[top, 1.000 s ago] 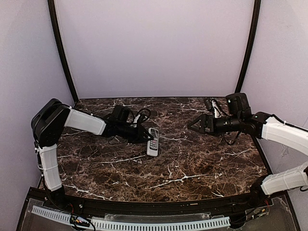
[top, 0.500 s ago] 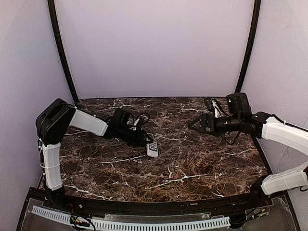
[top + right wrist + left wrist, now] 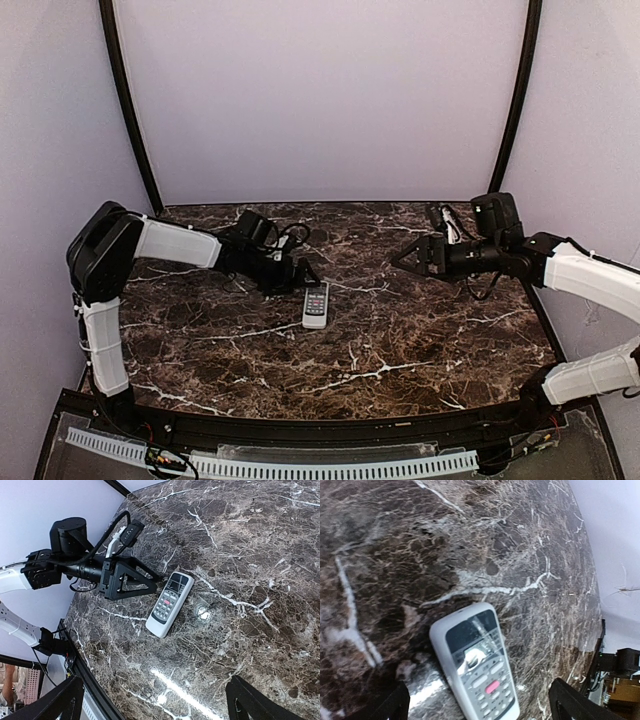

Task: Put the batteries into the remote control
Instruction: Place the remote control at the center of the board, then reset both arms

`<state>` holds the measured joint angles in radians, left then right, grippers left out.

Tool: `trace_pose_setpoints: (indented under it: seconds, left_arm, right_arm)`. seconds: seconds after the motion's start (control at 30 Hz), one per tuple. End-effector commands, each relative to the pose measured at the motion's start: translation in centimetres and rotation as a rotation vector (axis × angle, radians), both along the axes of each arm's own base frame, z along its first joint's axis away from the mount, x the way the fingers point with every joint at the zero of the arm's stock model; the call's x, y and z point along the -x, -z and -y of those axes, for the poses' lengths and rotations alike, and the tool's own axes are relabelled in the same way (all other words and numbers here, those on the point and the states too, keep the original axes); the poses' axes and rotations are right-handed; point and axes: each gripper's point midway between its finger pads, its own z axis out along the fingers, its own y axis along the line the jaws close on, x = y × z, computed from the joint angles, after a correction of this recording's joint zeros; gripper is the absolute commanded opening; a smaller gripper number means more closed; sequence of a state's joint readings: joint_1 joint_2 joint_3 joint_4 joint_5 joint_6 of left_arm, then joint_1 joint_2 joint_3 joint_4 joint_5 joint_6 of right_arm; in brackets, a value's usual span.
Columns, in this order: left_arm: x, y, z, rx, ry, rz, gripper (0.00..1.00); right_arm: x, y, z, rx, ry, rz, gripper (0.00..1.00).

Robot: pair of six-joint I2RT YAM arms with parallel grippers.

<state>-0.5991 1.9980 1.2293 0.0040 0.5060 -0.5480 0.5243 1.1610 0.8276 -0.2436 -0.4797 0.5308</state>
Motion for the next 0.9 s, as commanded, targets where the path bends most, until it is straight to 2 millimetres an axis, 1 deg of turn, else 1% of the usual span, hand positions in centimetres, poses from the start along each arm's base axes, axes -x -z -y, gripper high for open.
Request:
trace_pose_setpoints:
  seconds: [0.0,0.03,0.07,0.1,0.13,0.17,0.2,0.23,0.27,0.3,0.33,0.37,0.4,0.43,0.47,0.5,0.57,0.6,0.63,0.67,0.7,0.73,0.77,0.8,0.83,0.87]
  left_arm:
    - [-0.2,-2.7,-2.8,-0.147,-0.001,0.106,0.99]
    - [0.1,-2.9,-3.3,-0.177,0.015,0.116,0.99]
    - [-0.2,-4.1,-3.7,-0.192,0.005,0.153,0.99]
    - [0.0,-4.5,-4.1,-0.217,0.014,0.165,0.99]
    - [-0.1,-5.7,-4.9,-0.246,-0.002,0.196,0.99]
    - [-0.2,-6.3,-5.3,-0.269,0.002,0.223,0.99]
    - [-0.4,-7.6,-6.3,-0.302,-0.021,0.260,0.99]
    - [-0.4,-8.3,-6.8,-0.323,-0.022,0.289,0.99]
    - [-0.4,-9.6,-7.8,-0.350,-0.050,0.328,0.99]
    - [-0.4,-10.3,-8.3,-0.364,-0.061,0.353,0.98]
    - [-0.3,-11.8,-9.4,-0.376,-0.102,0.402,0.99]
    - [0.2,-12.8,-10.6,-0.384,-0.139,0.434,0.98]
    - [-0.2,-13.6,-11.7,-0.407,-0.197,0.477,0.99]
    - [0.6,-14.3,-12.9,-0.405,-0.234,0.498,0.98]
    - [0.6,-14.9,-13.9,-0.420,-0.276,0.527,0.99]
    - [1.1,-15.4,-15.4,-0.439,-0.320,0.545,0.99]
    - [1.9,-15.5,-17.3,-0.472,-0.367,0.545,0.99]
    - [2.3,-14.9,-18.4,-0.493,-0.380,0.519,0.99]
    - [2.9,-14.3,-18.8,-0.482,-0.376,0.492,0.99]
    - [3.1,-13.7,-19.6,-0.476,-0.395,0.461,0.99]
    - [3.8,-12.5,-19.8,-0.464,-0.383,0.427,0.98]
    - [3.8,-12.0,-20.1,-0.444,-0.399,0.413,0.98]
    - [4.6,-10.5,-20.2,-0.432,-0.381,0.379,0.99]
    - [4.6,-10.1,-20.2,-0.414,-0.394,0.370,0.99]
    - [5.2,-8.6,-20.3,-0.419,-0.384,0.338,0.99]
    - [5.3,-8.1,-20.4,-0.413,-0.392,0.327,0.99]
  right_arm:
    - [-0.1,-0.2,0.2,0.000,-0.015,0.039,0.99]
    - [-0.2,-0.2,0.2,0.004,-0.016,0.044,0.99]
    - [-0.3,-0.1,0.3,0.009,-0.016,0.051,0.99]
    - [-0.3,-0.2,0.3,0.014,-0.018,0.061,0.99]
    - [-0.4,-0.2,0.3,0.019,-0.020,0.072,0.99]
    - [-0.5,-0.3,0.3,0.021,-0.024,0.082,0.99]
    - [-0.5,-0.5,0.3,0.023,-0.032,0.095,0.99]
    - [-0.5,-0.6,0.2,0.027,-0.041,0.108,0.99]
    - [-0.5,-0.7,0.2,0.030,-0.051,0.125,0.99]
    - [-0.5,-0.8,0.2,0.037,-0.059,0.142,0.99]
    - [-0.5,-0.7,0.2,0.044,-0.066,0.155,0.98]
    - [-0.6,-0.7,0.3,0.050,-0.069,0.170,0.99]
    - [-0.5,-0.8,0.3,0.050,-0.071,0.183,0.99]
    - [-0.4,-0.7,0.4,0.052,-0.074,0.195,0.99]
    - [-0.4,-0.5,0.5,0.054,-0.076,0.208,0.99]
    - [-0.3,-0.3,0.6,0.059,-0.073,0.217,0.99]
    - [-0.5,0.8,1.0,0.073,-0.049,0.216,0.99]
    - [-0.7,1.4,1.2,0.085,-0.031,0.208,0.99]
    - [-0.6,2.2,1.4,0.095,-0.028,0.198,0.99]
    - [-0.5,3.0,1.5,0.106,-0.029,0.185,0.99]
    - [-0.4,3.8,1.7,0.117,-0.022,0.170,0.99]
    - [-0.2,4.5,1.8,0.125,-0.021,0.155,0.99]
    - [0.0,5.2,1.9,0.131,-0.022,0.144,0.99]
    - [0.2,5.8,2.0,0.134,-0.024,0.136,0.99]
    - [0.4,6.4,2.2,0.140,-0.018,0.126,0.99]
    - [0.5,6.9,2.4,0.141,-0.012,0.123,0.99]
